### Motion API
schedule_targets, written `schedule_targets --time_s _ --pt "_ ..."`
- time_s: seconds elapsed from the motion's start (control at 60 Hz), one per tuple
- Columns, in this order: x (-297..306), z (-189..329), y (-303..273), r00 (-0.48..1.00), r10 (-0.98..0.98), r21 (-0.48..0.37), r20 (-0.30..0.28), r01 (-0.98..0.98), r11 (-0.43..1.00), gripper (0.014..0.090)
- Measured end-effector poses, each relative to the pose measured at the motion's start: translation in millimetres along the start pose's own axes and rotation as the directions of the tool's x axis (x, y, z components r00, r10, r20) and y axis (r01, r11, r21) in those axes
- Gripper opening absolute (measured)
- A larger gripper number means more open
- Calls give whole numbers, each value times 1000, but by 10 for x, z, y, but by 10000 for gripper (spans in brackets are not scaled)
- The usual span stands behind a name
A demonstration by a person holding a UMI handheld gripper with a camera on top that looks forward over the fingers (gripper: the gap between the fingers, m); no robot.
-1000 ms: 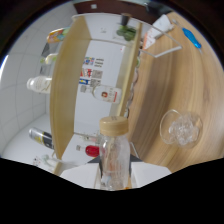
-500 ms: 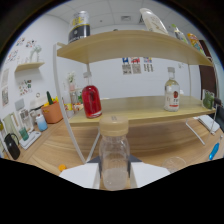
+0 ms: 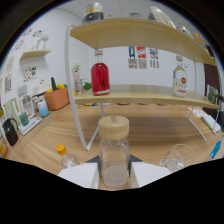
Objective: Make me a cup of Mount Fuji.
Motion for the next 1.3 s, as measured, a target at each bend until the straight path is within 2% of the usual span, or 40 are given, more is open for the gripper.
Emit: schedule_targets --time_s 0.15,0.233,0.3,0.4,0.433,0.633,0.783,0.833,0.95,1.117,1.183,1.3 --pt "-22 -87 64 1000 -23 3 -6 23 1000 432" --pt "-24 -104 119 1000 -30 -22 -6 30 999 448" --pt "-25 -131 159 1000 -27 -51 -5 26 998 554" --pt "-21 -255 113 1000 -29 -71 -6 29 997 822" --pt "-5 -320 78 1000 -27 -77 -15 26 997 861" --pt "182 -891 -256 998 1 -58 -60 -5 998 862" --pt "523 -1263 -506 992 0 -60 -125 -7 998 860" --pt "681 -1368 -634 987 -3 -71 -163 -9 997 862" --pt "924 -1581 -1186 978 3 -50 -209 -14 999 852" --pt "1051 -1765 -2205 978 52 47 -203 -44 998 855" --pt "1081 -1784 -2629 981 51 108 -188 -31 994 852" --pt "1197 -1665 -3230 980 23 220 -199 22 975 853"
